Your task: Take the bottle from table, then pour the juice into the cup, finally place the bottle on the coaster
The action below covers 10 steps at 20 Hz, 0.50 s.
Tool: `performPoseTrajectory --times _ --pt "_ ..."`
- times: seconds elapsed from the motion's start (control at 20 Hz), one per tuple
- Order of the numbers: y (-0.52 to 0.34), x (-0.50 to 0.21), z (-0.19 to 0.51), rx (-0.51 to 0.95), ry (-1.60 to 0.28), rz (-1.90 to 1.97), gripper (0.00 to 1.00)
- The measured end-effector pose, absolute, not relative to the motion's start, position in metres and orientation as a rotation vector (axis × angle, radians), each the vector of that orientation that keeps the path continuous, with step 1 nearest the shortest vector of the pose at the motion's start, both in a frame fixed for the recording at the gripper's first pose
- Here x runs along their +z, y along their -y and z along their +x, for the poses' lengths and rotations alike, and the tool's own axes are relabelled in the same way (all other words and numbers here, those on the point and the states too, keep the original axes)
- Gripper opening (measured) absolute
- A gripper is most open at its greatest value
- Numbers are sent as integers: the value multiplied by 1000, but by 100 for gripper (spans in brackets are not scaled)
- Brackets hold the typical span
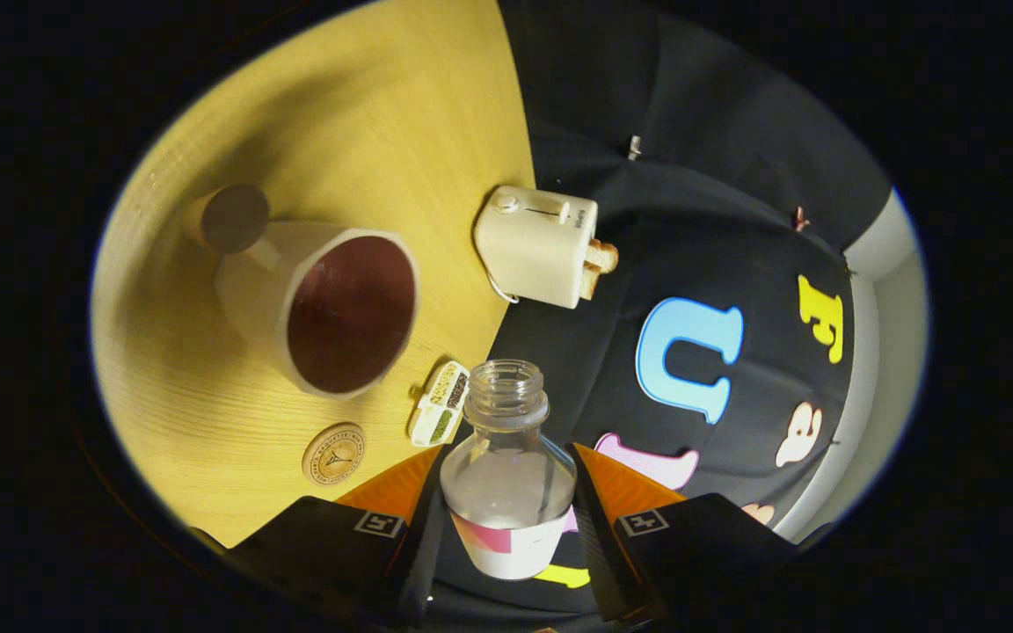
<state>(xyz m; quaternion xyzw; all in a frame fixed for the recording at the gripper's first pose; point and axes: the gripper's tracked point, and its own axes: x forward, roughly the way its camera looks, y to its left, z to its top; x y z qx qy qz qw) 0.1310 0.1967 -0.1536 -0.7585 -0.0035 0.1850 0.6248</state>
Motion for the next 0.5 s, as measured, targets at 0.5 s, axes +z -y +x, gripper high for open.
performPoseTrajectory --times 0.5 --pt "-179 -90 120 299 -152 -1243 73"
